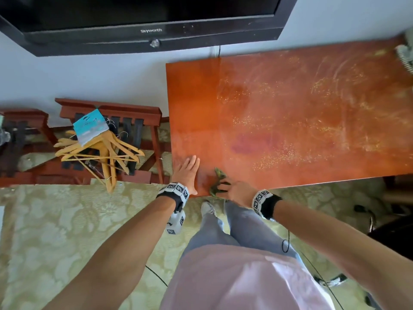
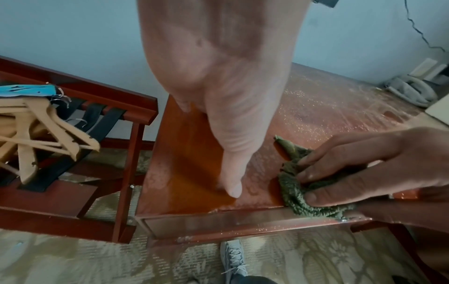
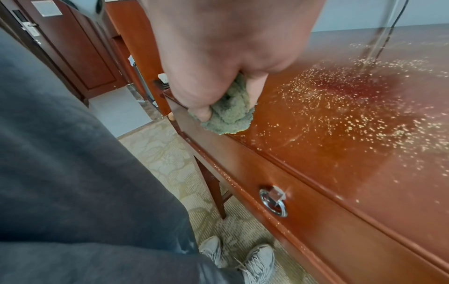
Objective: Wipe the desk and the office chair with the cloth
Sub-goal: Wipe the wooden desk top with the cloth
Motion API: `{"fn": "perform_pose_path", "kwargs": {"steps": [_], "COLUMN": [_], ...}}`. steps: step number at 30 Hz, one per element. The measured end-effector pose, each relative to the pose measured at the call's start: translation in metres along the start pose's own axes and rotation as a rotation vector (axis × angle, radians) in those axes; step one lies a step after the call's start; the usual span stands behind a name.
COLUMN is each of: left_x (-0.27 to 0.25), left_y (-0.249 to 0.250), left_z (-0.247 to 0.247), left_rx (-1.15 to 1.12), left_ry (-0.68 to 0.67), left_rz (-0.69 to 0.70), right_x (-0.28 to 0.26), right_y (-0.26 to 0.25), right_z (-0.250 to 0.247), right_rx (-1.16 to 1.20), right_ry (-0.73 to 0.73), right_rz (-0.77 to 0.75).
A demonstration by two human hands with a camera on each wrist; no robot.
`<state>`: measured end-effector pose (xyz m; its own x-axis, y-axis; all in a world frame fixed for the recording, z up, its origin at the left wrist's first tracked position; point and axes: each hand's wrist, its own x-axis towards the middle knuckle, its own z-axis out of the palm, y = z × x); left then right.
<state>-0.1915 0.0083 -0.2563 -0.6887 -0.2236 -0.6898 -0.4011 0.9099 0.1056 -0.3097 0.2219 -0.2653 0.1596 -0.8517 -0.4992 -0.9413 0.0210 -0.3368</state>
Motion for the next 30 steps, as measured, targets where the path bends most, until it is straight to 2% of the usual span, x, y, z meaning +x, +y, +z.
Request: {"fn": "perform_pose_path", "kwargs": {"steps": [5,9,12,17,22,25,30], "left_x": [0.004,0.008,0.007,0.006,0.003,-0.001,0.000], "left_y": [0.004,0.000,0.001,0.014,0.027,0.034,0.047], "left_z": [-0.007,-0.015,-0.016,-0.015,-0.007,0.002,0.002], "left_rx": [0.030,0.045,0.053,0.042,-0.014,0.009,-0.068], "left_ry": [-0.055,-0.092,-0.092,-0.017,0.092,0.104,0.033], "left_rz": [-0.016,-0.007,-0.019,-0.056,-0.097,-0.094,-0.177], "right_x": [-0.017,-0.032,-0.046,-0.046,-0.024,-0.022,-0.041], "right_y": [0.009,0.035,0.054,0.069,0.061,0.056,0.058], "right_z": [0.001,0.000,-0.008,-0.031,-0.037,-0.029,-0.013], "right_rx": [0.000,-0.016,0.001,0.084,0.068,0.001,-0.061], "right_ry": [0.058,0.032,0.018,0.053,0.055,0.034,-0.060], "right_rz": [-0.025,-0.054,-0.007,0.147,0.194,0.145,-0.032]}}
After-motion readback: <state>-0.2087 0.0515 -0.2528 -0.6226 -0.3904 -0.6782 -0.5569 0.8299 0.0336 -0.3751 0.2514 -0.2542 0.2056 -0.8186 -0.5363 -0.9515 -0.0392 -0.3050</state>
